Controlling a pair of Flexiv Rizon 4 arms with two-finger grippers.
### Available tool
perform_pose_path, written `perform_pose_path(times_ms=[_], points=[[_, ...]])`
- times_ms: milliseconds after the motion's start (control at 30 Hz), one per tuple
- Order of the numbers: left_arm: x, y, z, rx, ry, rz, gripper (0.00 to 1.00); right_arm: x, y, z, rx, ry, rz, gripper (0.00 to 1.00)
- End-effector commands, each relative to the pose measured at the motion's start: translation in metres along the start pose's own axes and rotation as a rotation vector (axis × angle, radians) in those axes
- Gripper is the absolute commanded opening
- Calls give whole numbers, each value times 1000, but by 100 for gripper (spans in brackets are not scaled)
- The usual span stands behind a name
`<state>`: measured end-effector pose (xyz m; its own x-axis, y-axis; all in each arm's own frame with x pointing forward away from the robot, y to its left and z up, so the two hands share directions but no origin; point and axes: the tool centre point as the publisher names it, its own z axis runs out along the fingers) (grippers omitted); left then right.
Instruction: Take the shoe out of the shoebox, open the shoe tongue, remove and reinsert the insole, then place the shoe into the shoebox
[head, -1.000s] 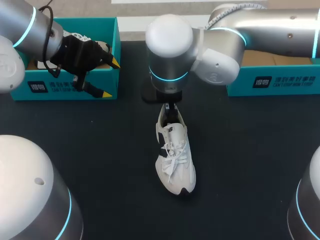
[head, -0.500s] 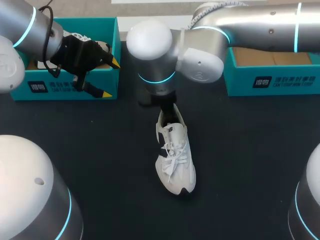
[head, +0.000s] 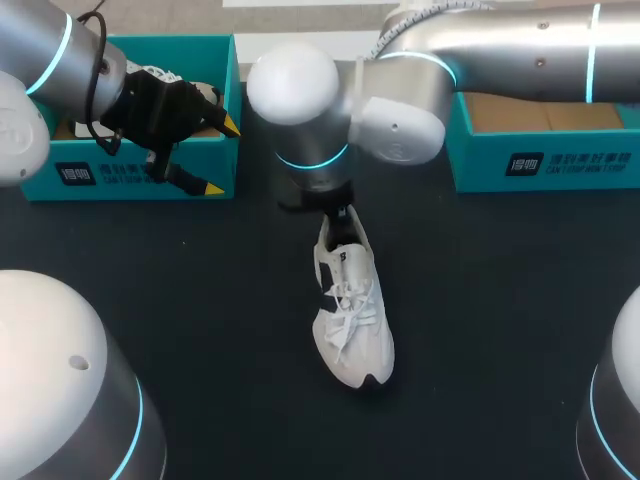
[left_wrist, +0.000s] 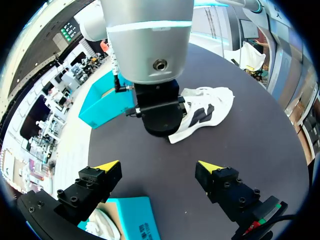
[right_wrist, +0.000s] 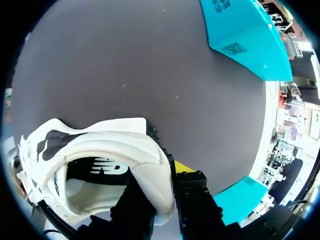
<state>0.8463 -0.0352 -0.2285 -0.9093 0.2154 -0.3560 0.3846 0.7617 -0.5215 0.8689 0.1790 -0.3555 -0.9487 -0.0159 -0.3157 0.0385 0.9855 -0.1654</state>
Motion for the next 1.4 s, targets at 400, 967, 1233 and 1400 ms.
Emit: perform_pose_path(times_ms=[400,967,1233,1400], points=[[1,0,-1,-2,0,0,100,-39,-50,-120,-10,-83,-37,0],[1,0,-1,-2,0,0,100,-49,-58,-135,3,-111,-31,0],[1,0,-1,-2,0,0,100,-85,-98,-156,-54,-49,-37,0],[1,0,-1,-2,0,0,100,-105,-121,-165,-31,-29,-92,0]])
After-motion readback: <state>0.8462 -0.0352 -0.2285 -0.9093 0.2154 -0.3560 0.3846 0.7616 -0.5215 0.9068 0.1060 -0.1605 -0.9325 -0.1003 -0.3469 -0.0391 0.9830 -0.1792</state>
